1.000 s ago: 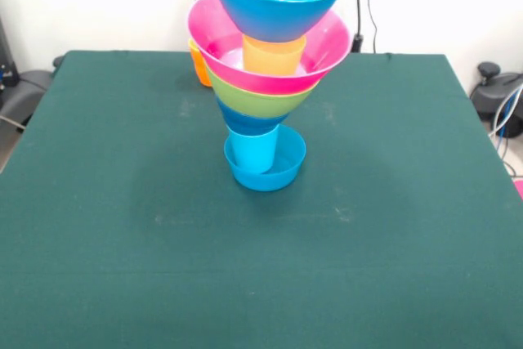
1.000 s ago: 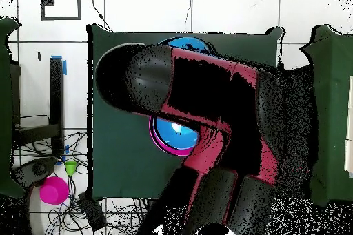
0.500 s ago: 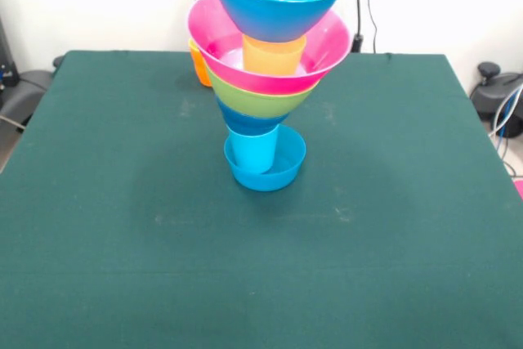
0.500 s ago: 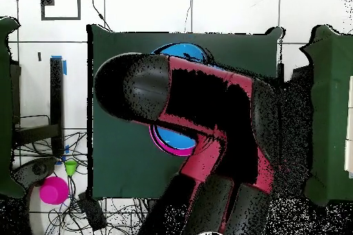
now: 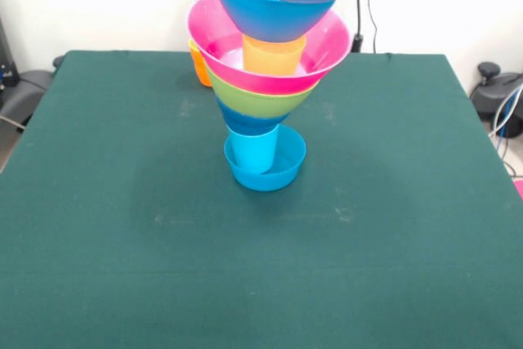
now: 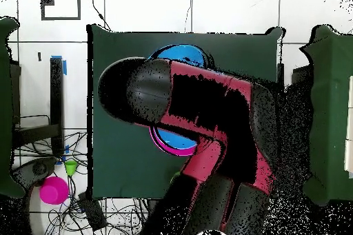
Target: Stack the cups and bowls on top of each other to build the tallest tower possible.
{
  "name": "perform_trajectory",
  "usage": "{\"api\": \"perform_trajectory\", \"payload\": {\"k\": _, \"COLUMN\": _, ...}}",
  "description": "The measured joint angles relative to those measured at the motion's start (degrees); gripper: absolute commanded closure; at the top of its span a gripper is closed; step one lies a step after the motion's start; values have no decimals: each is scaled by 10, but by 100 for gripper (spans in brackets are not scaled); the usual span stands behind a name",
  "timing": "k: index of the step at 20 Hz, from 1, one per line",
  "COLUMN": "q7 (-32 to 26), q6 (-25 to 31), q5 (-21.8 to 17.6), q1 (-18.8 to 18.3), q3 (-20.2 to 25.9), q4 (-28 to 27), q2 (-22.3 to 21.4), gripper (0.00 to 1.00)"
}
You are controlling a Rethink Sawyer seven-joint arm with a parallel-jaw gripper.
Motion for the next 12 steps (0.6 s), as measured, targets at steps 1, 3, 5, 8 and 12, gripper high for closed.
{"api": "perform_trajectory", "payload": {"k": 1, "q7": 0, "q6": -2, "q5": 0, "q1": 0, "q3": 1, "q4": 3, "q2": -1, "gripper": 100}}
{"api": "perform_trajectory", "payload": {"k": 3, "q7": 0, "q6": -7, "q5": 0, "q1": -1, "q3": 2, "q4": 7, "q2": -3, "gripper": 100}}
{"api": "perform_trajectory", "payload": {"k": 5, "q7": 0, "q6": -13, "q5": 0, "q1": -2, "q3": 3, "q4": 15, "q2": -7, "gripper": 100}}
{"api": "perform_trajectory", "payload": {"k": 8, "q7": 0, "q6": -18, "q5": 0, "q1": -2, "q3": 4, "q4": 22, "q2": -13, "gripper": 100}}
{"api": "perform_trajectory", "payload": {"k": 12, "q7": 0, "q6": -18, "q5": 0, "q1": -3, "q3": 7, "q4": 30, "q2": -18, "gripper": 100}}
